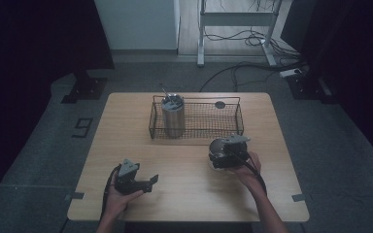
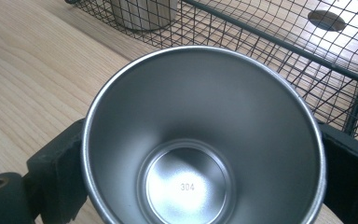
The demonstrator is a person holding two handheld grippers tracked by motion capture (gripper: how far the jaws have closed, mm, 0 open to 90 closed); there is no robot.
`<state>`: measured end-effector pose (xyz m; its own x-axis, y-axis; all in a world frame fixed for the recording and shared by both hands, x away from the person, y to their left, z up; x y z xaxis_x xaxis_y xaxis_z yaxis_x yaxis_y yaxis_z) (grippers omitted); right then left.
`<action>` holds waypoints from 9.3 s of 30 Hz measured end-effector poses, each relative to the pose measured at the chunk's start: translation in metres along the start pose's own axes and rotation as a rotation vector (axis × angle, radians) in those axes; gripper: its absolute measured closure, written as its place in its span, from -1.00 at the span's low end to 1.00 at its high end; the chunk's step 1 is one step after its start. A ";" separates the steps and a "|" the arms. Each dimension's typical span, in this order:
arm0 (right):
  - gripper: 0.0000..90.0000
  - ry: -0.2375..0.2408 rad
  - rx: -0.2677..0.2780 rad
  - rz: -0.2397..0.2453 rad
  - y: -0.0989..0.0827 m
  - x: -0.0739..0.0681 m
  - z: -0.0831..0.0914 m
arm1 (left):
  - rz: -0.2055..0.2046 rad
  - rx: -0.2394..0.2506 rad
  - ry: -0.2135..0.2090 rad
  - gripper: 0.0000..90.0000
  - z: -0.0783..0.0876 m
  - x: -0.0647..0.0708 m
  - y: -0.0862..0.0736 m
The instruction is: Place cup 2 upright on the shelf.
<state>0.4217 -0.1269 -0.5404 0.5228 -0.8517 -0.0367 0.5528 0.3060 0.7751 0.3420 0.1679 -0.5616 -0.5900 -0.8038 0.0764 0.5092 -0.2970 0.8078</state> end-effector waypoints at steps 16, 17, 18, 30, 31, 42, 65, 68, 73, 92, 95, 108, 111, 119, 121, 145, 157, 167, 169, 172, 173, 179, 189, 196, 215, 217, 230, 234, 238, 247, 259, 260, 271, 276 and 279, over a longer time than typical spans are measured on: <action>-0.86 -0.001 0.056 -0.013 0.012 0.009 0.025 | -0.004 -0.005 -0.002 -0.82 -0.003 0.004 -0.001; -0.86 -0.001 0.061 -0.012 0.014 0.009 0.027 | -0.004 -0.005 -0.002 -0.82 -0.003 0.004 -0.001; -0.86 -0.001 0.065 -0.015 0.015 0.009 0.029 | -0.004 -0.004 -0.002 -0.82 -0.002 0.004 -0.001; -0.86 0.016 0.118 -0.005 0.037 0.006 0.048 | 0.001 0.001 0.001 -0.82 -0.001 0.002 -0.001; -0.86 0.016 0.121 -0.006 0.039 0.005 0.049 | 0.002 0.001 0.001 -0.82 -0.001 0.002 0.000; -0.86 0.019 0.160 0.010 0.054 0.005 0.061 | 0.002 -0.001 -0.003 -0.81 -0.001 0.003 -0.001; -0.86 0.018 0.174 0.046 0.080 -0.001 0.069 | 0.009 0.003 -0.001 -0.81 0.001 0.001 -0.001; -0.86 0.015 0.171 0.050 0.083 -0.001 0.069 | 0.010 0.004 0.000 -0.81 0.001 0.001 -0.001; -0.86 0.010 0.173 0.042 0.088 0.003 0.068 | 0.008 0.001 -0.001 -0.81 0.001 0.001 -0.001; -0.86 0.004 0.120 0.046 0.097 0.016 0.053 | 0.004 -0.004 -0.002 -0.81 0.000 0.002 -0.002; -0.86 0.006 0.118 0.039 0.098 0.018 0.050 | 0.006 -0.004 -0.002 -0.81 0.000 0.002 -0.003; -0.86 -0.006 0.120 0.017 0.104 0.028 0.043 | 0.007 -0.005 -0.001 -0.81 0.000 0.002 -0.003; -0.86 -0.009 0.123 0.009 0.106 0.030 0.042 | 0.007 -0.003 -0.003 -0.81 0.000 0.002 -0.003; -0.86 -0.008 0.125 -0.002 0.112 0.034 0.037 | 0.012 0.000 -0.006 -0.81 0.001 0.001 -0.003; -0.86 -0.003 0.123 -0.005 0.114 0.035 0.035 | 0.015 0.003 -0.007 -0.81 0.001 0.001 -0.002; -0.86 -0.028 0.120 -0.035 0.131 0.050 0.020 | 0.021 0.000 -0.009 -0.81 0.002 0.001 -0.003; -0.86 -0.038 0.113 -0.050 0.139 0.058 0.004 | 0.021 0.000 -0.015 -0.81 0.001 0.002 -0.003; -0.86 -0.051 0.104 -0.054 0.147 0.063 -0.005 | 0.013 -0.003 -0.019 -0.81 0.001 0.003 -0.004; -0.86 -0.050 0.108 -0.053 0.148 0.063 -0.007 | 0.014 -0.004 -0.020 -0.81 0.001 0.004 -0.004; -0.86 -0.044 0.103 -0.055 0.149 0.064 -0.012 | 0.012 -0.004 -0.020 -0.81 0.000 0.004 -0.003; -0.86 -0.048 0.100 -0.051 0.149 0.064 -0.014 | 0.012 -0.004 -0.022 -0.81 0.001 0.004 -0.003; -0.86 -0.054 0.091 -0.051 0.155 0.068 -0.024 | 0.010 -0.003 -0.027 -0.81 0.001 0.005 -0.004; -0.86 -0.062 0.077 -0.082 0.153 0.079 -0.042 | 0.011 0.000 -0.035 -0.81 0.001 0.006 -0.003; -0.86 -0.059 0.063 -0.096 0.149 0.083 -0.054 | 0.012 -0.007 -0.032 -0.81 -0.001 0.005 -0.005; -0.86 -0.108 -0.005 -0.120 0.128 0.092 -0.079 | 0.008 -0.018 -0.036 -0.81 -0.003 0.005 -0.007; -0.86 -0.110 -0.010 -0.130 0.126 0.093 -0.081 | 0.007 -0.019 -0.036 -0.81 -0.003 0.005 -0.007; -0.86 -0.116 -0.051 -0.126 0.114 0.095 -0.092 | 0.012 -0.023 -0.035 -0.81 -0.004 0.004 -0.009; -0.86 -0.114 -0.064 -0.129 0.111 0.096 -0.096 | 0.011 -0.023 -0.036 -0.81 -0.004 0.004 -0.009; -0.87 -0.119 -0.079 -0.130 0.108 0.096 -0.099 | 0.012 -0.022 -0.035 -0.81 -0.004 0.003 -0.009; -0.87 -0.129 -0.113 -0.121 0.102 0.096 -0.106 | 0.009 -0.027 -0.034 -0.81 -0.005 0.004 -0.010; -0.87 -0.143 -0.145 -0.120 0.098 0.095 -0.104 | 0.015 -0.025 -0.034 -0.81 -0.003 0.003 -0.010; -0.88 -0.144 -0.146 -0.123 0.098 0.095 -0.104 | 0.014 -0.024 -0.034 -0.81 -0.003 0.003 -0.010; -1.00 -0.120 -0.080 -0.204 0.106 0.098 -0.094 | 0.015 -0.024 -0.033 -0.81 -0.003 0.002 -0.010; -1.00 -0.105 -0.015 -0.205 0.116 0.094 -0.083 | 0.015 -0.025 -0.034 -0.81 -0.003 0.003 -0.011; -1.00 -0.098 0.036 -0.204 0.117 0.092 -0.075 | 0.015 -0.025 -0.035 -0.81 -0.003 0.003 -0.011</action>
<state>0.5832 -0.1373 -0.5002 0.3360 -0.9322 -0.1346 0.6162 0.1095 0.7799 0.3368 0.1668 -0.5718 -0.6036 -0.7899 0.1086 0.5334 -0.2987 0.7914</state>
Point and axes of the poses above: each handheld gripper's, and its own axes: z roughly backward along the jaws, y roughly out of its top, x roughly to its right, the point moved 8 cm from there along -z, roughly forward along the jaws, and after that the axes turned 4 degrees about -z, right-handed, at the moved point
